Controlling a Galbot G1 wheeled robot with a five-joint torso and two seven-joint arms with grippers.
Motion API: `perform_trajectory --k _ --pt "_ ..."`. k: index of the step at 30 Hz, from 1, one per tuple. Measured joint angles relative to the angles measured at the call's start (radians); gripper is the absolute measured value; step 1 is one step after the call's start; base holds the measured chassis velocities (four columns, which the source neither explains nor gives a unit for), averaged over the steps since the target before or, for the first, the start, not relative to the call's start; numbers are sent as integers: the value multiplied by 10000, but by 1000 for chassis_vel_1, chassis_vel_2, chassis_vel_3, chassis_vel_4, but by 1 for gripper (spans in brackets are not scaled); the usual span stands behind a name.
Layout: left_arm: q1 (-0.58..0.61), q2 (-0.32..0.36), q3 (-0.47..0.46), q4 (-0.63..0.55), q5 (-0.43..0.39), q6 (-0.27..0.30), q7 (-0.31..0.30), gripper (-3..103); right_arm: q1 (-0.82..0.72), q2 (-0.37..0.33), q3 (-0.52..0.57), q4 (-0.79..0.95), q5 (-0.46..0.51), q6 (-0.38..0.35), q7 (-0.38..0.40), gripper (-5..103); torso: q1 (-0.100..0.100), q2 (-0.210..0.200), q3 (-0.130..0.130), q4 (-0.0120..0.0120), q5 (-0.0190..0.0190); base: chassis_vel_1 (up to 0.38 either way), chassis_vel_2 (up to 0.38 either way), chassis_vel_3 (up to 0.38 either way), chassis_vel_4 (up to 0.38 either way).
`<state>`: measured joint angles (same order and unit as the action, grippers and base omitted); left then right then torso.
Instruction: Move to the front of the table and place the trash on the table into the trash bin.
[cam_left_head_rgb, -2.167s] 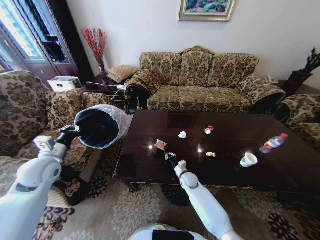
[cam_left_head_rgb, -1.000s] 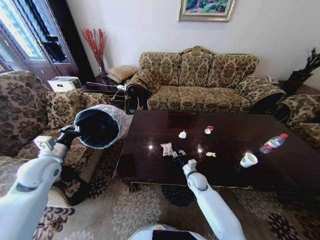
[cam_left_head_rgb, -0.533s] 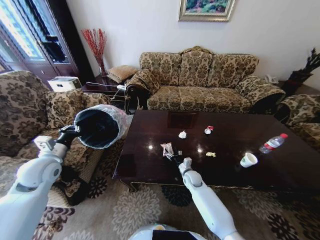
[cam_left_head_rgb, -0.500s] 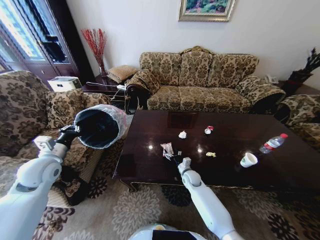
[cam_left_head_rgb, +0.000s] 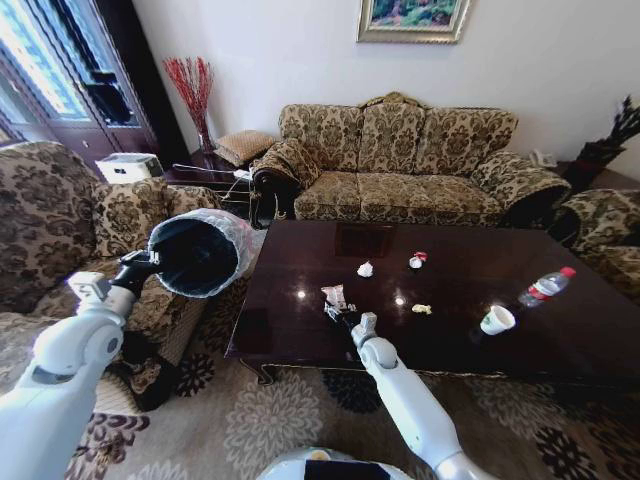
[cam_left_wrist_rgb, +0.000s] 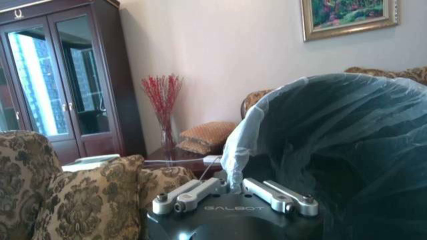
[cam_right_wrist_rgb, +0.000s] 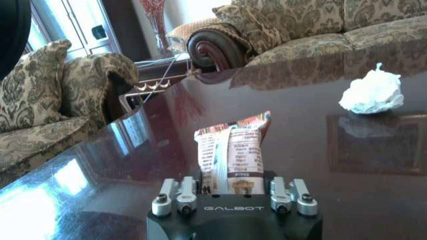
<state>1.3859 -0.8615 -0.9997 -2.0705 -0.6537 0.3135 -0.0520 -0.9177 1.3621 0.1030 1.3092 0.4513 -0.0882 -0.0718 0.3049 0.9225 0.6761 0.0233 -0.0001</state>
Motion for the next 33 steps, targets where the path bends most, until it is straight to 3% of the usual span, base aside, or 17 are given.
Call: perform_trajectory --k 4,11,13,20,27,33 --pt "0 0 0 0 0 0 0 0 -64 -19 1 84 2 32 -41 30 0 0 0 1 0 0 0 0 0" --pt "0 0 0 0 0 0 0 0 -366 -223 148 723 326 377 -192 9 0 0 0 1 1 0 0 0 0" --pt "0 0 0 0 0 0 0 0 -447 -273 217 898 298 520 -250 8 0 0 0 1 2 0 0 0 0" --pt "0 0 0 0 0 0 0 0 -1256 -812 1125 2788 -709 2173 -512 8 0 0 0 0 1 0 0 0 0" --pt "0 0 0 0 0 0 0 0 -2172 -1107 2554 4490 -734 2635 -269 8 -1 0 -1 -1 3 0 0 0 0" --pt "0 0 0 0 0 0 0 0 -2594 -1369 3213 5380 -570 2617 -27 8 -1 0 -1 -1 2 0 0 0 0"
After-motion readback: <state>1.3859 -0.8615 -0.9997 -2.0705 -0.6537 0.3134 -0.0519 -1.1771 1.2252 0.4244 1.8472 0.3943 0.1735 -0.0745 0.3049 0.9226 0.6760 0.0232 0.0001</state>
